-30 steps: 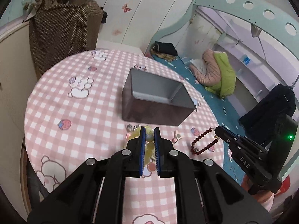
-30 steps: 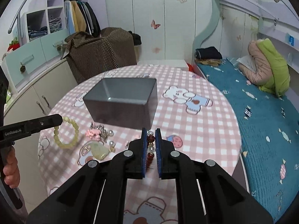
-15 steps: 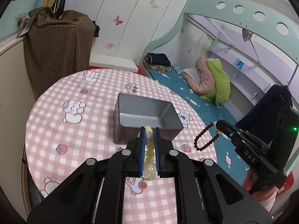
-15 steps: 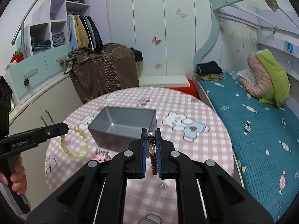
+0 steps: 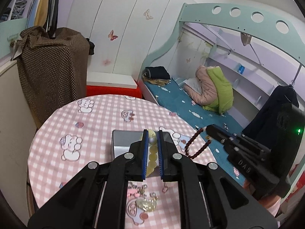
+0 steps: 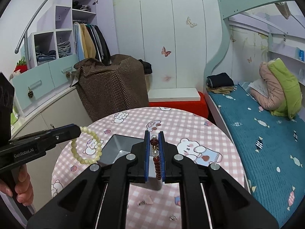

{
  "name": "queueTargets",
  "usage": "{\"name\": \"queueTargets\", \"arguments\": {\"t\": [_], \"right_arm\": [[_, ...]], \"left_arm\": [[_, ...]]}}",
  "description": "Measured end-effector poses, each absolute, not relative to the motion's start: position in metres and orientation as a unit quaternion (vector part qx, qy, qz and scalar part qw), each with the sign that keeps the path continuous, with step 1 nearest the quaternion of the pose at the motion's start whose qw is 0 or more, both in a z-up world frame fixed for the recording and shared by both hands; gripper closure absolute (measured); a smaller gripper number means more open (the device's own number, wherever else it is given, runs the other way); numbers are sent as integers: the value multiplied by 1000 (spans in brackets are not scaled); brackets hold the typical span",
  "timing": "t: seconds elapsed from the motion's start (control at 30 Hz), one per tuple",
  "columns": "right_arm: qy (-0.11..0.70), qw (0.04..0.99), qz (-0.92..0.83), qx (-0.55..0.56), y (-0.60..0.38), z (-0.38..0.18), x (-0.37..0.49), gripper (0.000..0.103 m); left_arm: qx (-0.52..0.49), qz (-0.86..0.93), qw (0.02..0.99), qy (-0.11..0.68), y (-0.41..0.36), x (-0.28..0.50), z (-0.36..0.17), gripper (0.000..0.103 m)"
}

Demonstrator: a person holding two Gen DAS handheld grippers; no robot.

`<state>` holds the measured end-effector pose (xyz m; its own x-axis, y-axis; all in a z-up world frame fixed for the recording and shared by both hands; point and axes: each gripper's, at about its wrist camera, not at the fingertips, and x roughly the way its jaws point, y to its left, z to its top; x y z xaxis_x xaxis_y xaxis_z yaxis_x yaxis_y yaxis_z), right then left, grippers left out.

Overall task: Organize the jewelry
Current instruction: 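Carry the green bracelet in the left tool while the right tool carries the red bracelet to the grey box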

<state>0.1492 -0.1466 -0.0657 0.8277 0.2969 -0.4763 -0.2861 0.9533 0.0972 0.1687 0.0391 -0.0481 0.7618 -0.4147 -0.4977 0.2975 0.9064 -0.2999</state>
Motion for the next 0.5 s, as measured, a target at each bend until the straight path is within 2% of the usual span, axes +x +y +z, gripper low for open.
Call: {"name": "queueTargets", "arguments": {"t": [0.5], "right_arm": [[338,926,166,26,-126,-115,209,94]], "left_arm": [[-112,-185,911,351,32,235,-100,93]]}}
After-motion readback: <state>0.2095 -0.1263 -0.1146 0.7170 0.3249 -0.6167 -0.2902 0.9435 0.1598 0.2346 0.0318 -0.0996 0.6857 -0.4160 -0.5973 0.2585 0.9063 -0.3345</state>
